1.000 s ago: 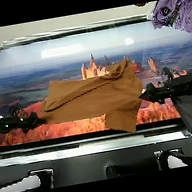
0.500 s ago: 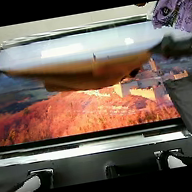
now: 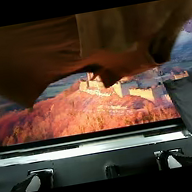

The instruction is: Fold the clothes and pants, and hang the long-sleeved shirts on hangers.

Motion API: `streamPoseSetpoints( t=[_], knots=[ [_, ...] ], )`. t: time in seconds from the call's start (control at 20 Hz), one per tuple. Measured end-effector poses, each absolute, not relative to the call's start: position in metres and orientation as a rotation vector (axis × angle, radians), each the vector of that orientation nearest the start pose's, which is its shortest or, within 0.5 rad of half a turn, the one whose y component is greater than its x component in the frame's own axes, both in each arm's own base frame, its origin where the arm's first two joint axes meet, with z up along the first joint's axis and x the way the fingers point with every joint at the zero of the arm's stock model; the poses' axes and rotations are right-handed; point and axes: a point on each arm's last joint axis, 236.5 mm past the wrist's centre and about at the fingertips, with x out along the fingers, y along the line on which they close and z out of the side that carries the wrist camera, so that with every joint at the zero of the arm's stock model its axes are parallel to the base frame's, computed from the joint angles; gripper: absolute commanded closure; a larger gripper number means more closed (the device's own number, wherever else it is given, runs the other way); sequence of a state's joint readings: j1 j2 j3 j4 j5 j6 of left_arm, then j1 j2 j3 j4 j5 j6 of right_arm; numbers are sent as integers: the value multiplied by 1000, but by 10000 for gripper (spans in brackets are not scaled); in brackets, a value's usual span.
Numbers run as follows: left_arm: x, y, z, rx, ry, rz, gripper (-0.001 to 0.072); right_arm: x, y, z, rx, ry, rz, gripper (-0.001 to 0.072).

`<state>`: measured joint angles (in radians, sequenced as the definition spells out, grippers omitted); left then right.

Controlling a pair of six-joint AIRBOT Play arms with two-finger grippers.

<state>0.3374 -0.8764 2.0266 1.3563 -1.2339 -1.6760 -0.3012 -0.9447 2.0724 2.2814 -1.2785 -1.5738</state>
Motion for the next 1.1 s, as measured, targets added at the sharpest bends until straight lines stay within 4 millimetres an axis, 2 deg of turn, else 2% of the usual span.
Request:
streamPoseSetpoints(
  t=[0.05, 0.15, 0.25, 0.35, 0.45, 0.55, 0.65, 0.85, 1.0, 1.1],
  knots=[
    [253, 46, 507, -191, 53, 171, 691, 262, 66, 520, 256, 74, 331, 677],
    [234, 52, 507, -189, 53, 222, 691, 242, 59, 529, 251, 39, 272, 677],
    [232, 57, 497, -199, 85, 247, 691, 238, 52, 529, 269, 36, 233, 677],
    [250, 62, 473, -217, 162, 251, 691, 255, 43, 516, 314, 91, 206, 677],
    [288, 69, 432, -242, 292, 233, 691, 288, 32, 491, 370, 190, 188, 677],
    [329, 75, 381, -277, 438, 210, 691, 336, 21, 447, 436, 336, 180, 677],
    [376, 80, 313, -305, 614, 184, 691, 389, 16, 387, 498, 504, 182, 677],
    [458, 79, 175, -326, 899, 140, 692, 486, 22, 243, 507, 811, 144, 677],
    [508, 64, 82, -323, 1021, 107, 691, 543, 34, 139, 499, 945, 92, 677],
    [535, 54, 35, -320, 1054, 89, 691, 570, 41, 84, 513, 985, 62, 677]
  ],
)
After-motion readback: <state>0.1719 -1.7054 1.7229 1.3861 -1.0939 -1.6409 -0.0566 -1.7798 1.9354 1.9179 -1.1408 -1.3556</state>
